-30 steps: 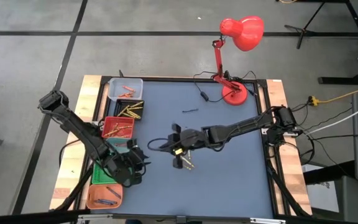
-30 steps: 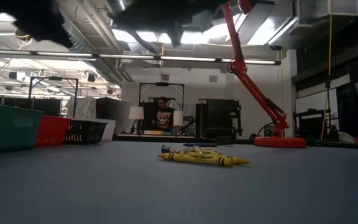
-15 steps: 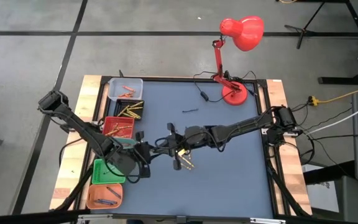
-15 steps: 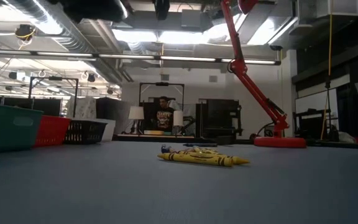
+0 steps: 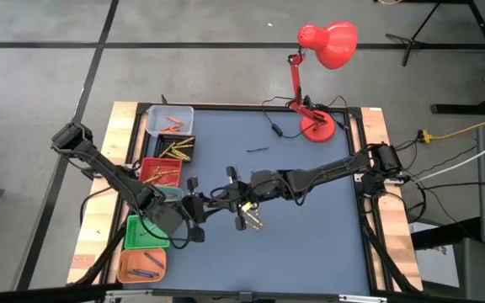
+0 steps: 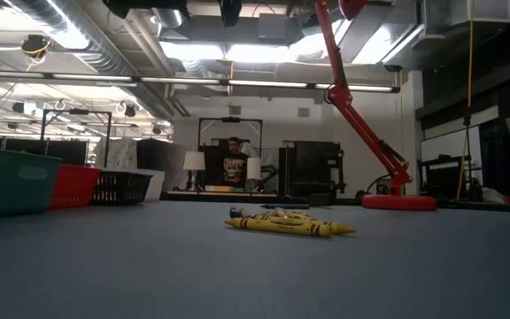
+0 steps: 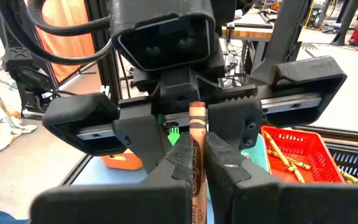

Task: Sort crayons
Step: Put the brown crayon into the blue bin

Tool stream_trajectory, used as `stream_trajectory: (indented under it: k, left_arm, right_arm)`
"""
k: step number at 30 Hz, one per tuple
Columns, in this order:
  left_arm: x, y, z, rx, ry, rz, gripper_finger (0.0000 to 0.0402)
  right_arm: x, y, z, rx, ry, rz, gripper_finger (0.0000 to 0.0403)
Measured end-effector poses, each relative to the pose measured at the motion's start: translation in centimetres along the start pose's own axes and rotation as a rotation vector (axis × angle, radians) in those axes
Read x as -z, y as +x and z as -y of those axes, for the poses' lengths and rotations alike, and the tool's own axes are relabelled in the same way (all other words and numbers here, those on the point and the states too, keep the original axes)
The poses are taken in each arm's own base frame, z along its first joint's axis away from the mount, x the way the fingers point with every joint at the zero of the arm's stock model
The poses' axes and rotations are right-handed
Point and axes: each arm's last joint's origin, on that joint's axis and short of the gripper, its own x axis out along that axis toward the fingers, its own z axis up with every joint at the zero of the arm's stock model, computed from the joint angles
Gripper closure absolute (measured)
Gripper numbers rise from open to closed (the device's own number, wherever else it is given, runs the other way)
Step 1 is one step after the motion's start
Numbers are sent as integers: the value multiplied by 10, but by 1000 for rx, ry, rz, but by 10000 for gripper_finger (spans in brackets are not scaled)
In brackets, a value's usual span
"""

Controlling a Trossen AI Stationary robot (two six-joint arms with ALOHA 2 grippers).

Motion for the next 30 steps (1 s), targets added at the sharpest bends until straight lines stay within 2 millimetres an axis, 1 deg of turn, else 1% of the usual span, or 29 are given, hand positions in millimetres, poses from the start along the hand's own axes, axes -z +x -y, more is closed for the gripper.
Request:
stream_trajectory:
  k: [8, 13, 15, 19, 22, 26, 30]
  left_arm:
    - [0, 0, 0, 0, 0, -1, 392]
    - [2, 0, 0, 0, 12, -13, 389]
    - [3, 0, -1, 1, 28, -30, 389]
    - [6, 0, 0, 45, 41, -62, 393]
    - [12, -1, 0, 89, 34, -117, 393]
    - [25, -3, -2, 134, 26, -261, 391]
    - [42, -9, -8, 125, -1, -452, 391]
  right_arm:
    - [1, 0, -1, -7, 1, -10, 384]
    - [2, 0, -1, -6, 2, -32, 378]
    - [4, 0, 0, -6, 9, -51, 363]
    - [9, 0, -1, -7, 73, -103, 313]
    - [15, -1, 0, 4, 113, -165, 280]
    - [28, -4, 0, 17, 126, -293, 254]
    - [45, -11, -1, 33, 167, -487, 247]
